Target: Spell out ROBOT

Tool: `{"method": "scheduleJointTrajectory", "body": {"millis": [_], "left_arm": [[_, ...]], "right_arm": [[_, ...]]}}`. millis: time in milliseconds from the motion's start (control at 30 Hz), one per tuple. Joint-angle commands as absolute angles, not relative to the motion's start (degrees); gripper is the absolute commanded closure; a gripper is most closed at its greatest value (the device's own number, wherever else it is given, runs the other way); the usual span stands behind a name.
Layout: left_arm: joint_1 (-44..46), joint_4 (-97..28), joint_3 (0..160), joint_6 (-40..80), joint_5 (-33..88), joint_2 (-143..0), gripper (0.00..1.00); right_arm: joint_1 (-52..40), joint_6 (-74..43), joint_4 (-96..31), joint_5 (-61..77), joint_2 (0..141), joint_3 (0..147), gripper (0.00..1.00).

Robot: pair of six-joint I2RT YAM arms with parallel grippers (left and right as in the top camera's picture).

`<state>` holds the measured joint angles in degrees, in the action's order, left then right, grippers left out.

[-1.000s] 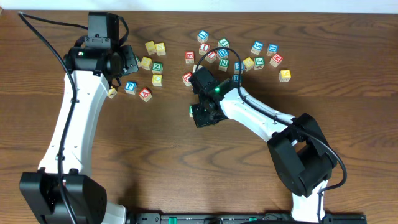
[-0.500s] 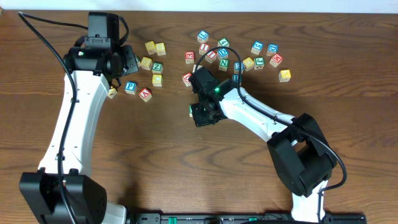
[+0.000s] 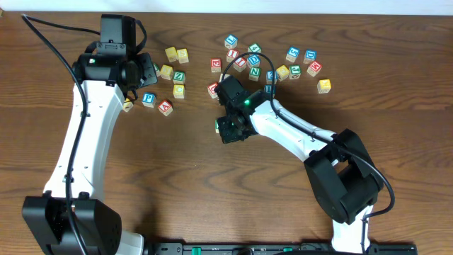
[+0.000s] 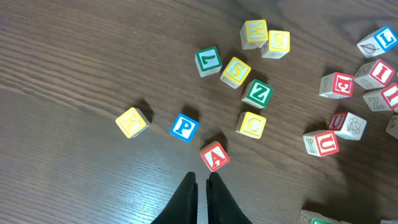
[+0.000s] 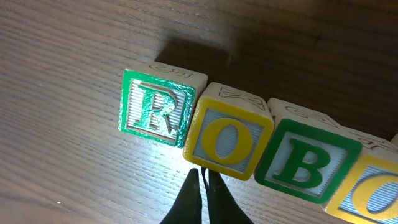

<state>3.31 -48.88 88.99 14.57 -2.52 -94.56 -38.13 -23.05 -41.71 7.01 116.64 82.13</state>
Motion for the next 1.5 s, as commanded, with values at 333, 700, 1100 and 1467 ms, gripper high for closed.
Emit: {"method": "scheduleJointTrajectory", "body": {"millis": [333,700,1100,1467], "left_arm": [[3.3,-49.0,89.7,14.2,-3.0,-94.0,0.92],[3.3,-49.0,89.7,14.2,-3.0,-94.0,0.92],[3.3,-49.0,89.7,14.2,-3.0,-94.0,0.92],[3.3,-49.0,89.7,14.2,-3.0,-94.0,0.92]], "right_arm": [[-37.3,-22.2,-42.1,6.4,110.4,83.6,0.99],[-35.3,-26.0,-52.2,1.4,107.6,82.1,0.99],[-35.0,-27.9,-48.7,0.3,110.0,76.8,0.99],[-32.6,-28.3,-46.0,1.7,111.8,75.6,0.99]]}}
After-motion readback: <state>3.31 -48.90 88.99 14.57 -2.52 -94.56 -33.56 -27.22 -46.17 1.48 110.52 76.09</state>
